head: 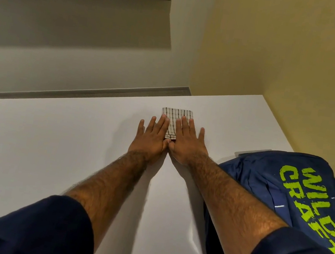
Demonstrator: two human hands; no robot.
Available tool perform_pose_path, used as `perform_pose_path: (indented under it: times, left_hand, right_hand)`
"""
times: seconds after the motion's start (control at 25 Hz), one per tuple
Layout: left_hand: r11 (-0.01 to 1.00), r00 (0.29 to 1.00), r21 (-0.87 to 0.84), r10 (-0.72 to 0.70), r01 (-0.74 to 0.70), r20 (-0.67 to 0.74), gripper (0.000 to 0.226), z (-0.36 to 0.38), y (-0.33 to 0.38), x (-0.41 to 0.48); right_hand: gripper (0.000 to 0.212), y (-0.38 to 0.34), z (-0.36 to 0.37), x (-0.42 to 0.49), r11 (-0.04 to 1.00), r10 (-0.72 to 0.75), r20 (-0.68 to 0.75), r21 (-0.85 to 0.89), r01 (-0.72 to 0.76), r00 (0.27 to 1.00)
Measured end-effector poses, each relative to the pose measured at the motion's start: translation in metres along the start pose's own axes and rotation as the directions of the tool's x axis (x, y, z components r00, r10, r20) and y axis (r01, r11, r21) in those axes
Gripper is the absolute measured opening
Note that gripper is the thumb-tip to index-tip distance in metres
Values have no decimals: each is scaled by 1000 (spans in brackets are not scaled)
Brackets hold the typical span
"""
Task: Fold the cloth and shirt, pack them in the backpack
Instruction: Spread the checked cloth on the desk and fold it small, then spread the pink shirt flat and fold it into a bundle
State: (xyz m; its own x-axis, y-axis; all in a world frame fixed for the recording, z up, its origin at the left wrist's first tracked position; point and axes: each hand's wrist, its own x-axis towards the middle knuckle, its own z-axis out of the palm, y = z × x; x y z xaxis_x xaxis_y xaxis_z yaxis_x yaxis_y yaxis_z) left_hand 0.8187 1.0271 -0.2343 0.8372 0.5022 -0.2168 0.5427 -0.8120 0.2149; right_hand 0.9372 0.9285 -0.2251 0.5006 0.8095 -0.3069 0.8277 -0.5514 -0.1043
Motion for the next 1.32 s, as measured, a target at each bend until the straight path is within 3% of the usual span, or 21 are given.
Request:
perform_pose_path:
  times: [0.08, 0.16, 0.32, 0.48, 0.64, 0.8, 0.96, 1.04, 1.2, 1.32]
  left_hand:
    - [1000, 1000, -9, -23, 23, -21, 67, 0, -2, -28]
    - [998, 997, 4, -59, 60, -47, 69, 6, -16, -71]
    - [978, 978, 55, -201, 204, -49, 67, 22, -78, -167]
    - [918, 927, 144, -355, 371, -121, 71, 25, -171, -259]
    - [826, 806, 93, -508, 556, -304, 73, 13, -252, -339]
    - [805, 747, 57, -518, 591, -416, 77, -15, -303, -380]
    - [762, 699, 75, -546, 644, -461, 79, -32, -339, -388]
    - [761, 715, 91, -552, 642, -430, 73, -36, -347, -388]
    - [836, 815, 144, -453, 529, -362, 54, -47, -348, -380]
    - [832, 830, 202, -431, 517, -354, 58, -50, -343, -367]
  right_hand:
    - [81, 1, -3, -7, 1000, 10, 1, -24, -10, 1000]
    - [84, -5, 4, -18, 998, -7, -87, -58, 2, 996]
    - [82, -47, 41, -54, 981, -171, -273, -138, 137, 947]
    - [76, -122, 64, -88, 957, -272, -191, -153, 245, 943]
    - [78, -205, 71, -115, 920, -378, -145, -167, 354, 914]
    - [73, -274, 89, -139, 885, -426, -138, -272, 379, 894]
    - [71, -328, 96, -152, 889, -420, -156, -270, 370, 894]
    - [70, -345, 99, -162, 880, -435, -155, -280, 383, 887]
    - [64, -355, 96, -175, 865, -448, -172, -331, 377, 877]
    - [56, -343, 94, -180, 873, -430, -192, -337, 352, 882]
